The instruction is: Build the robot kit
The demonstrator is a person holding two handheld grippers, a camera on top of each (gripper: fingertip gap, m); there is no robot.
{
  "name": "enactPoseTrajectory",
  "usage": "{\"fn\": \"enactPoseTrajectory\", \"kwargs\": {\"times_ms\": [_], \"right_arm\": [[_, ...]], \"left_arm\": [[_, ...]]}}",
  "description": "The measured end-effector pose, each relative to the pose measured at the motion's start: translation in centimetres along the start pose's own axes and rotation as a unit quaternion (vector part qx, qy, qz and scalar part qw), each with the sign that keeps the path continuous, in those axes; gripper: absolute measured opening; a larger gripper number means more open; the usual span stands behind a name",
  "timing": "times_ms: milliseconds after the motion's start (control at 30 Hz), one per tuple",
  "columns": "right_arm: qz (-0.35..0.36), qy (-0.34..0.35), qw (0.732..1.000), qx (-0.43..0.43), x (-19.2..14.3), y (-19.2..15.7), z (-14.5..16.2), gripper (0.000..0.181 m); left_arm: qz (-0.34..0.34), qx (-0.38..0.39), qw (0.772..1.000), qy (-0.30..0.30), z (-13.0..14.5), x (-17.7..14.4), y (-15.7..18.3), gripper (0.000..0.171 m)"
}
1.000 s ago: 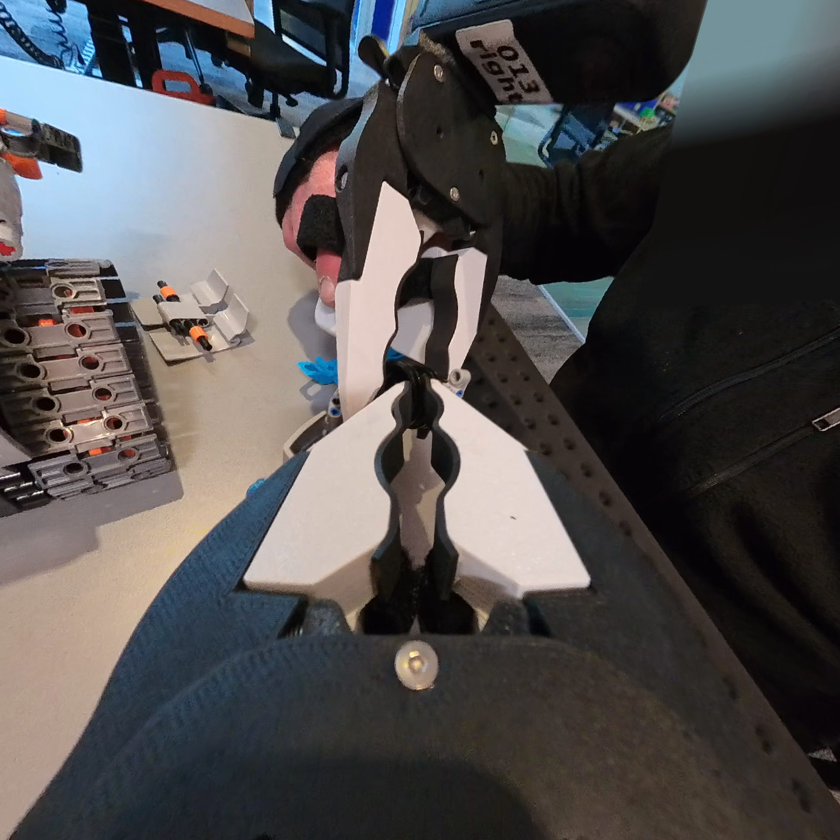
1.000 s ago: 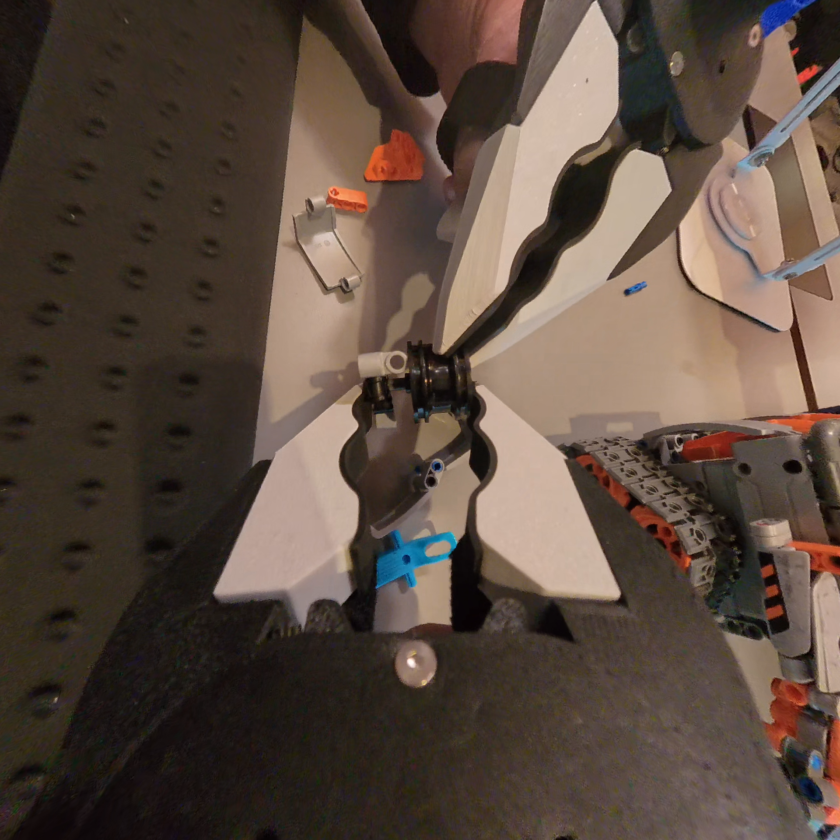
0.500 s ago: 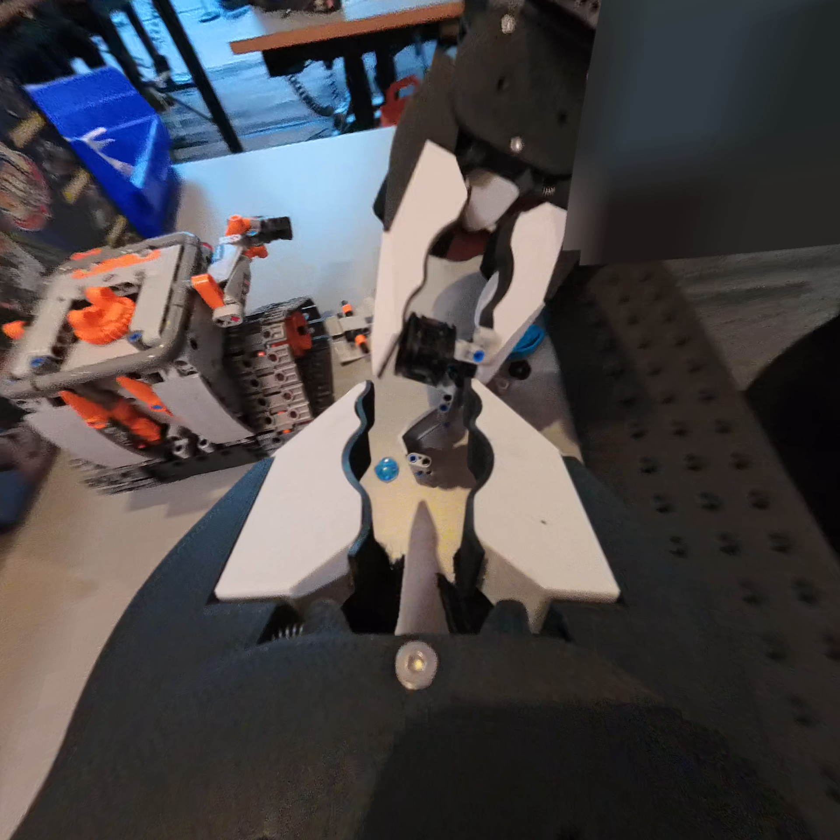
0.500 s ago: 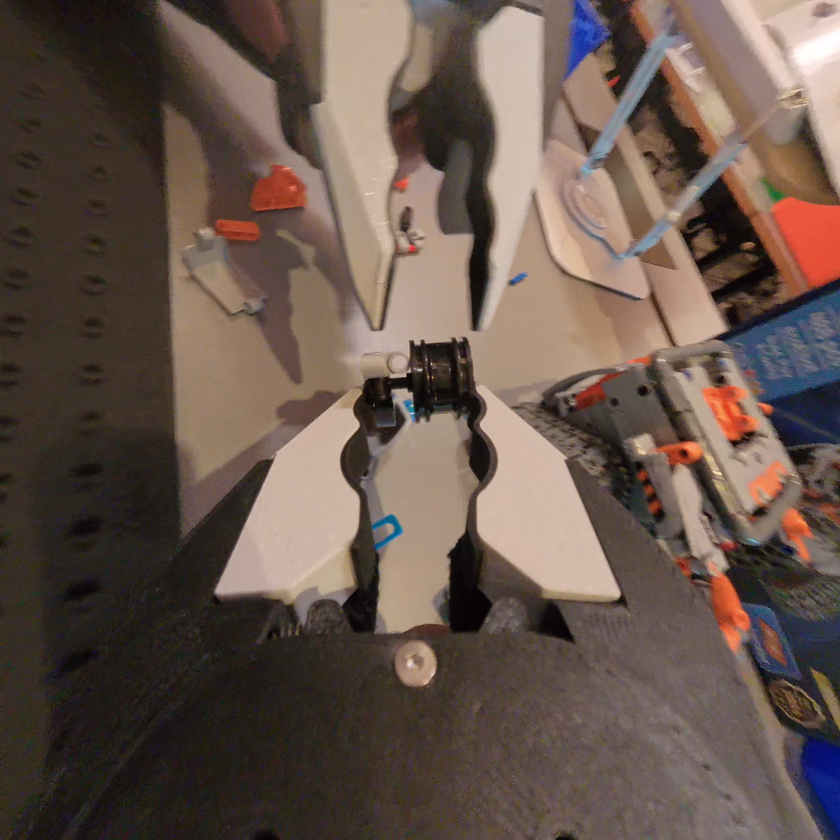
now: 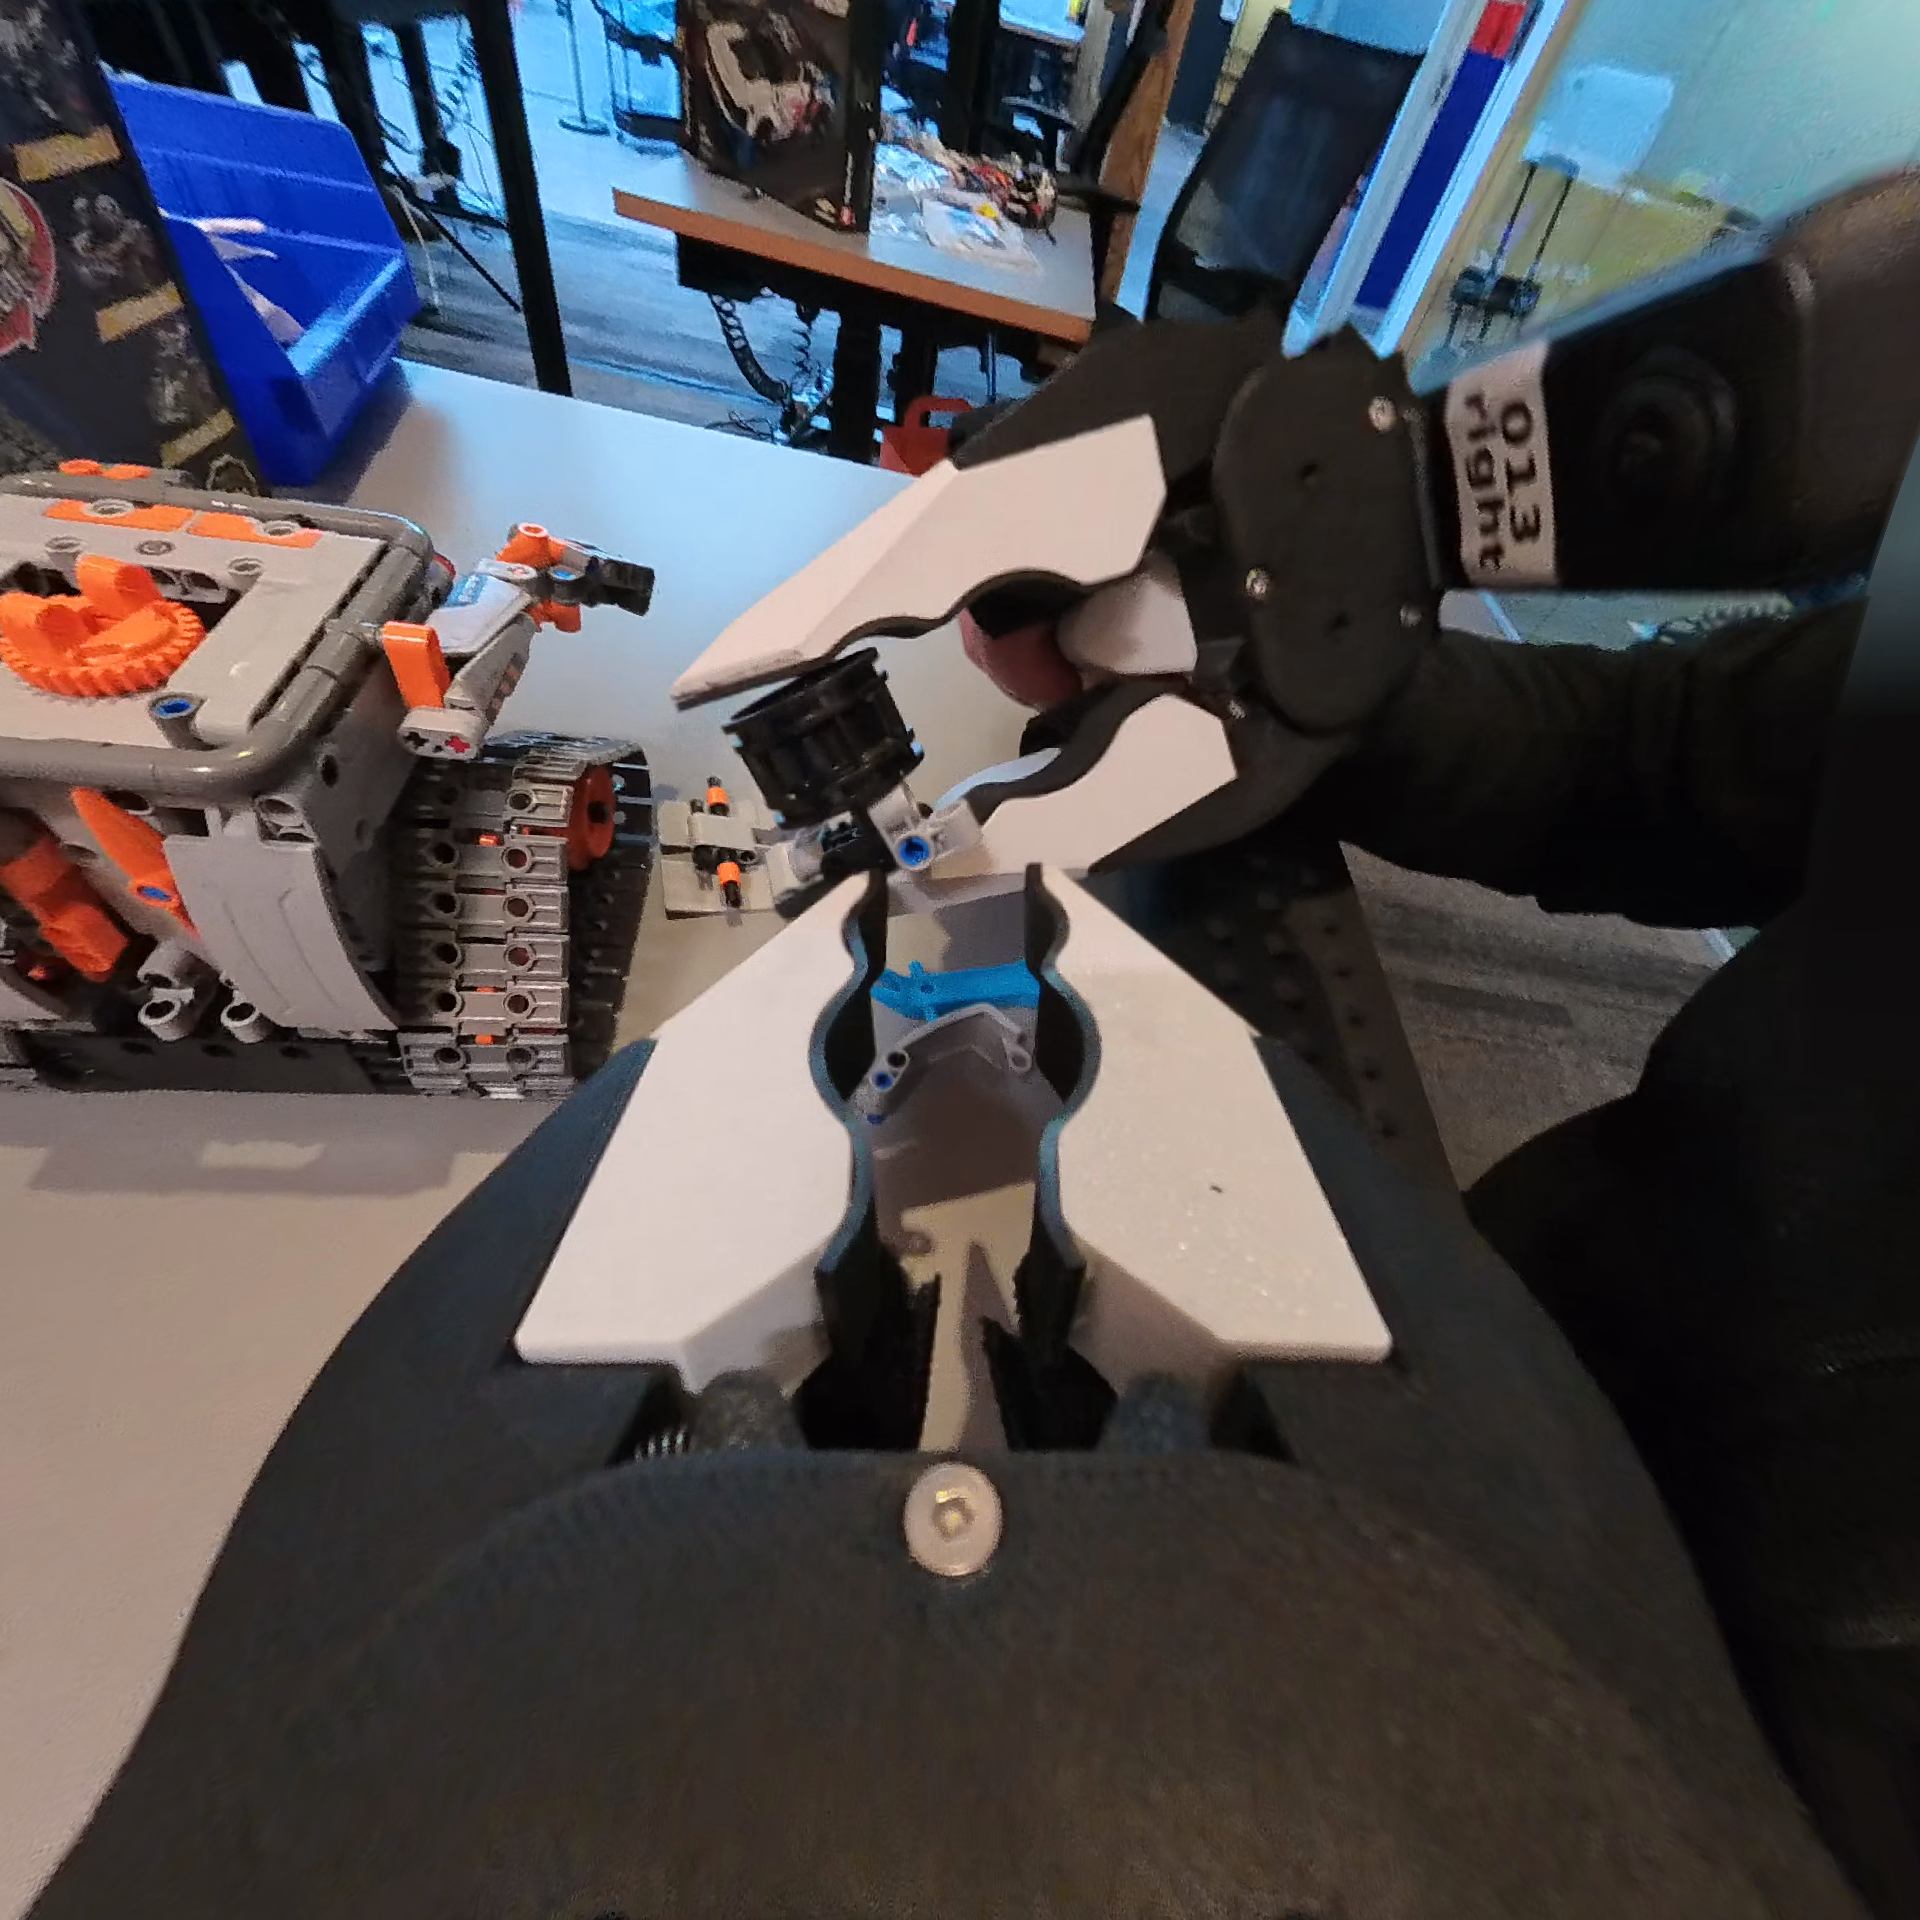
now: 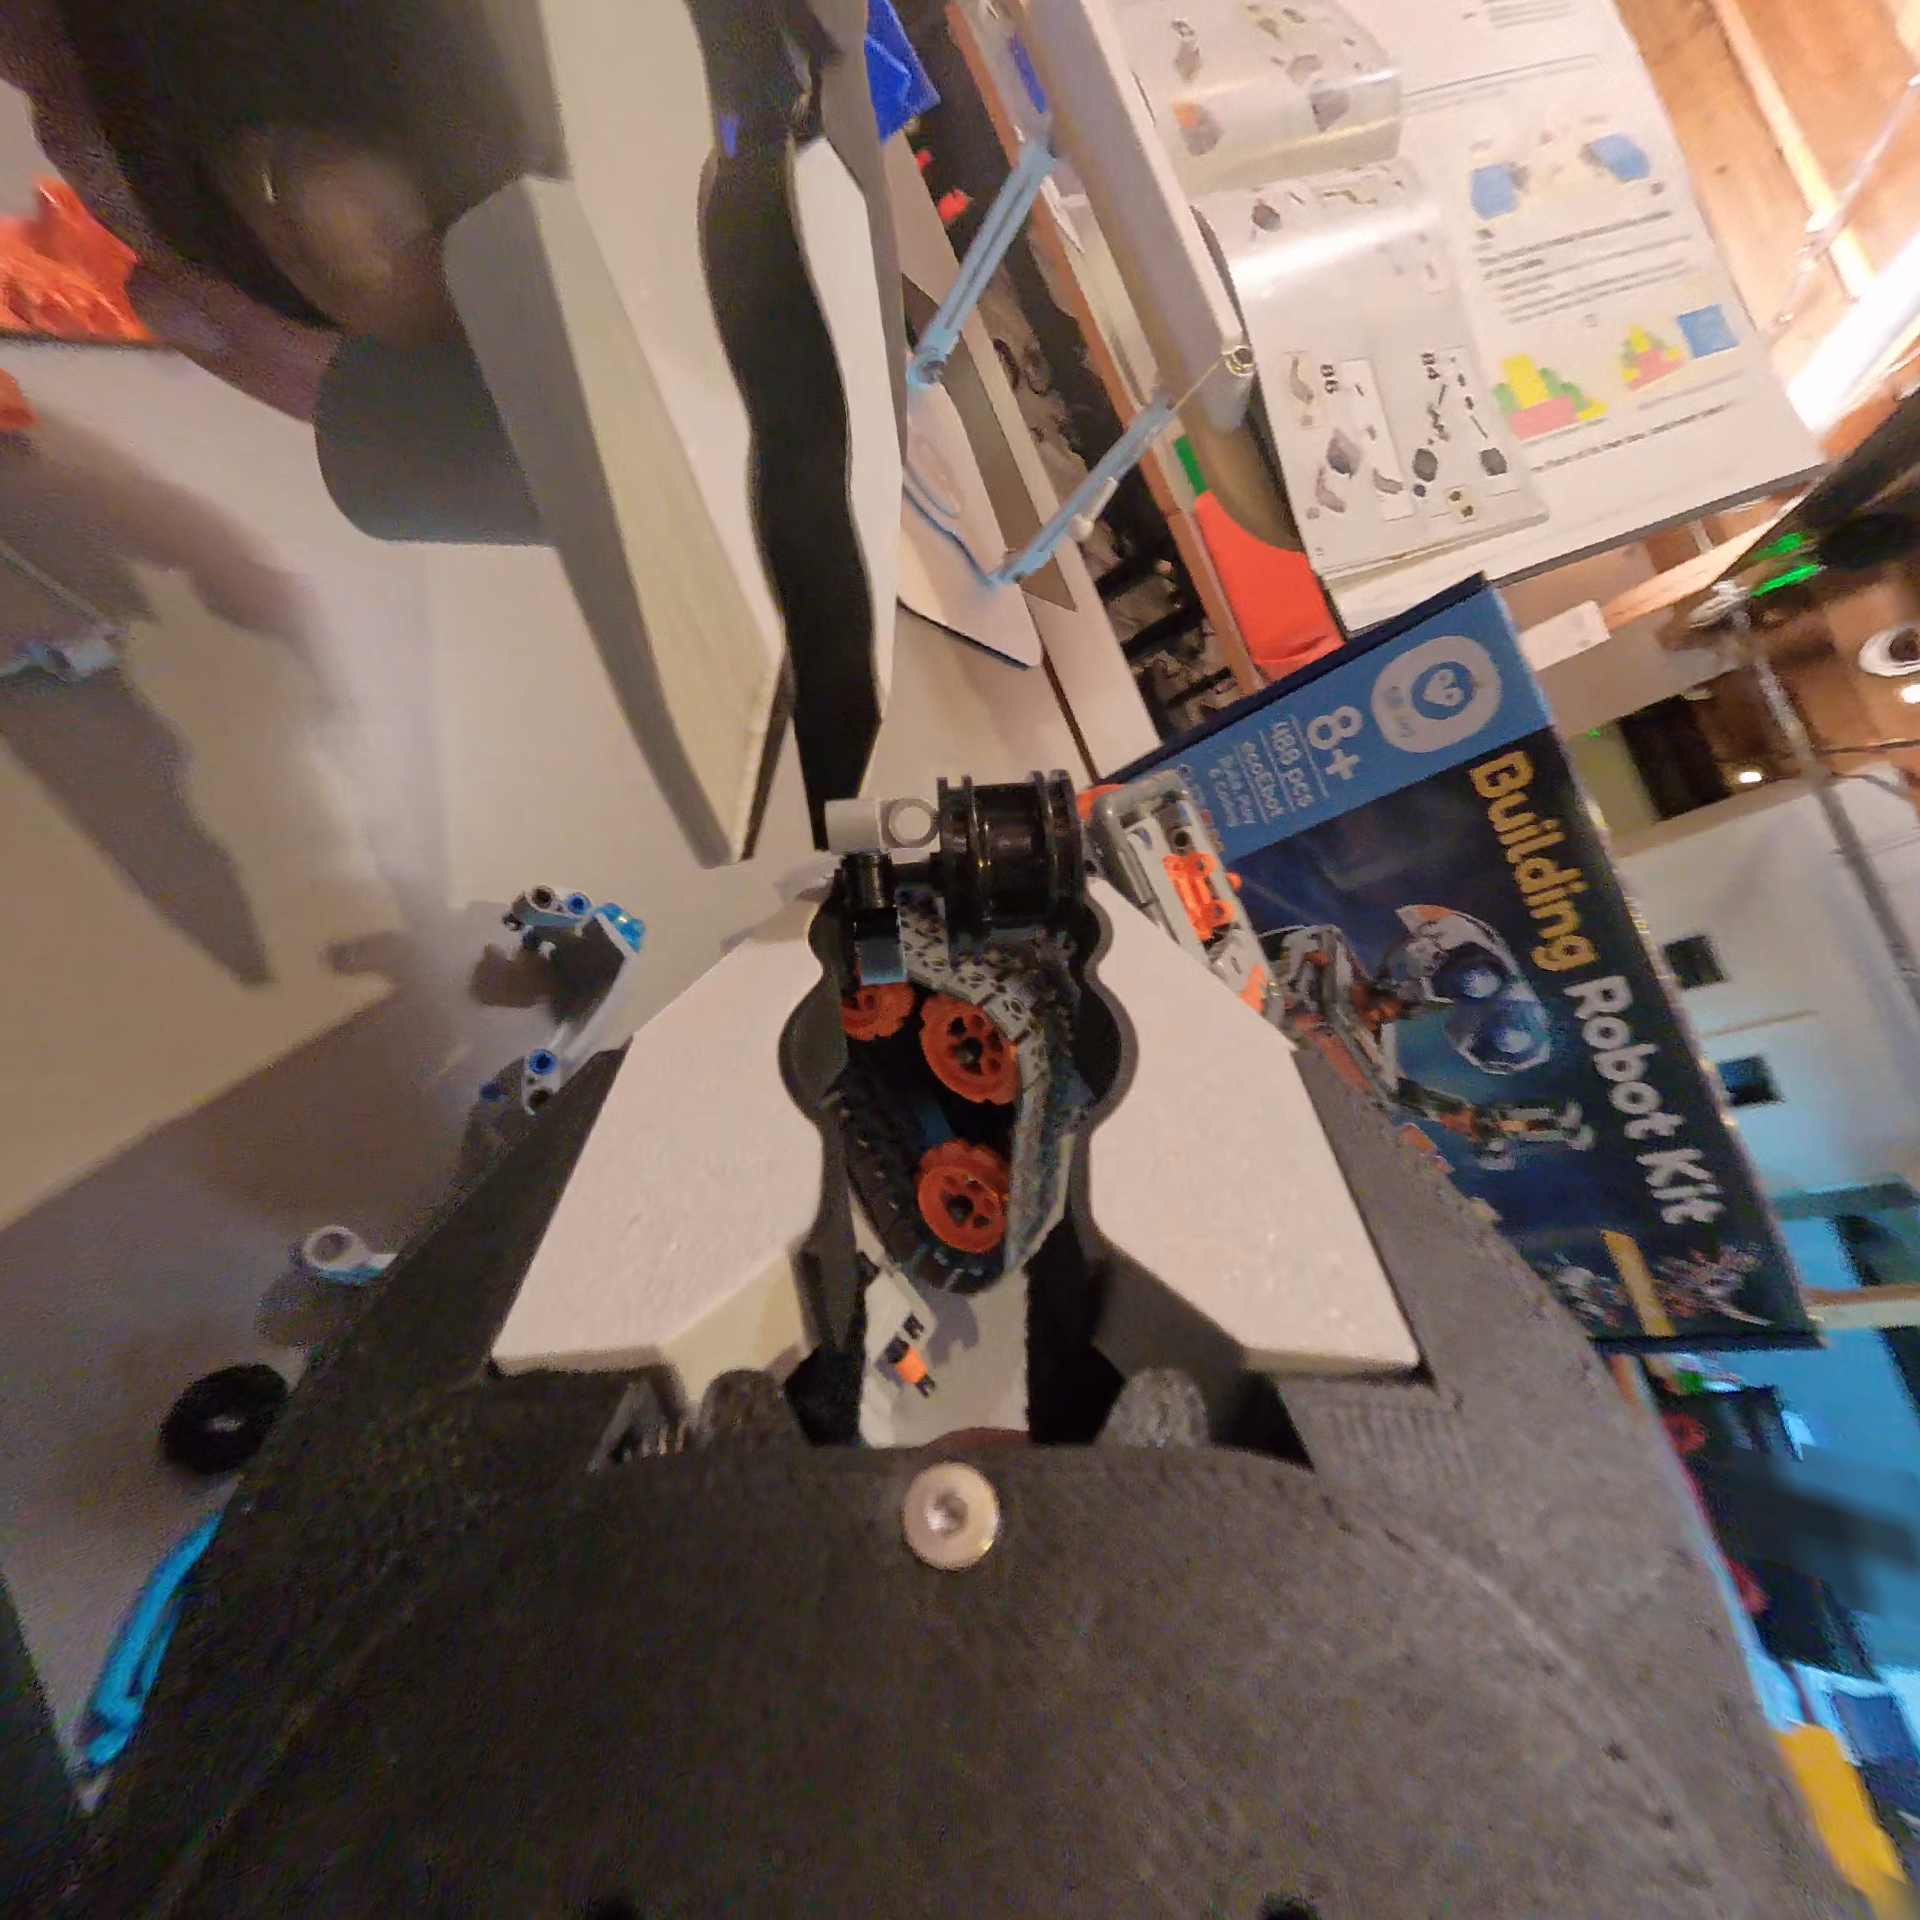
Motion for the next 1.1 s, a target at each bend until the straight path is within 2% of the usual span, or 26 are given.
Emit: {"fn": "enactPoseTrajectory", "kwargs": {"times_ms": [133, 400, 800, 1000, 1100], "right_arm": [[0.034, -0.004, 0.999, -0.024, -0.3, 0.5, -0.2, 0.039], [0.047, -0.006, 0.998, -0.040, -0.4, 0.4, -0.4, 0.039], [-0.039, 0.000, 0.993, 0.112, 0.1, 0.0, 0.1, 0.038], [-0.090, 0.012, 0.980, 0.178, 0.1, -0.3, 0.2, 0.038], [-0.122, 0.020, 0.970, 0.210, 0.1, -0.5, 0.2, 0.037]], "left_arm": [[-0.032, -0.004, 0.999, 0.044, -1.1, -0.4, -0.6, 0.025], [-0.037, 0.001, 0.998, 0.057, -1.2, 0.2, -0.6, 0.015], [-0.080, 0.078, 0.992, 0.066, -1.5, 0.3, -0.7, 0.013], [-0.108, 0.144, 0.982, 0.057, -1.6, 0.5, -0.6, 0.013], [-0.134, 0.212, 0.967, 0.041, -1.6, 0.6, -0.4, 0.013]]}}
Point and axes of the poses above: each gripper's, where its closed fingertips meet, x out along the fingers, z out of its underside, y = z × x across the jaws, the point moved 2 cm from there along -x, back along the fingers, and after that the axes turned 2 degrees about z, right-handed, at the moved point
